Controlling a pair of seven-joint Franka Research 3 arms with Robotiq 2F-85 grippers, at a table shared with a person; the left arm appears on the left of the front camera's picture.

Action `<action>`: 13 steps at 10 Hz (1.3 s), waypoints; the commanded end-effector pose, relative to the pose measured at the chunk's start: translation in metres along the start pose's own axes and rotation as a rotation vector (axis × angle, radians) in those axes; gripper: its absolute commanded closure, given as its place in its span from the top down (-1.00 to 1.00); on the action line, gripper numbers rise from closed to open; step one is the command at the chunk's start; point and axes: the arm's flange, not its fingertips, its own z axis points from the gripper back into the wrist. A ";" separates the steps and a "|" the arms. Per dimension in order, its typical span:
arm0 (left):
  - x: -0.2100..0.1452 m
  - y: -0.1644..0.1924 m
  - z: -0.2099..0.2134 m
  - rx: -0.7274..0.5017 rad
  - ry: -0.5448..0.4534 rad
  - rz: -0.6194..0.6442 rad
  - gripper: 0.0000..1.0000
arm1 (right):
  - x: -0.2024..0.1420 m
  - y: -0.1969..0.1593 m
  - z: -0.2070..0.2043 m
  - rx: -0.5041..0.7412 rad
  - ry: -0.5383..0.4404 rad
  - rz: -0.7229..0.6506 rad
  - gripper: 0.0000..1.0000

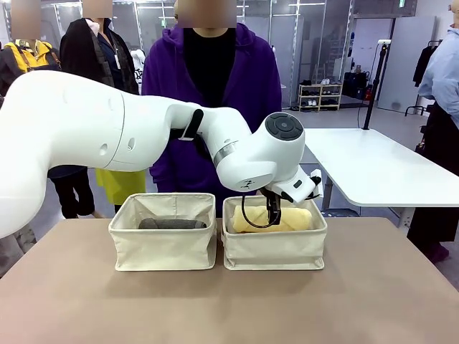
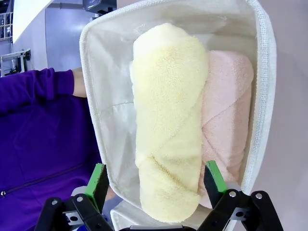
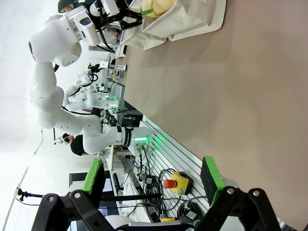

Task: Divide the towels into two baskets.
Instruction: Pick up one hotel-folded towel from the bottom of the table and place it in the Fabric basket indicated by the person.

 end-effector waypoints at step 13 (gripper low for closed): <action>-0.114 0.011 0.136 -0.380 -0.261 0.615 1.00 | -0.001 0.002 0.001 0.010 -0.007 0.022 1.00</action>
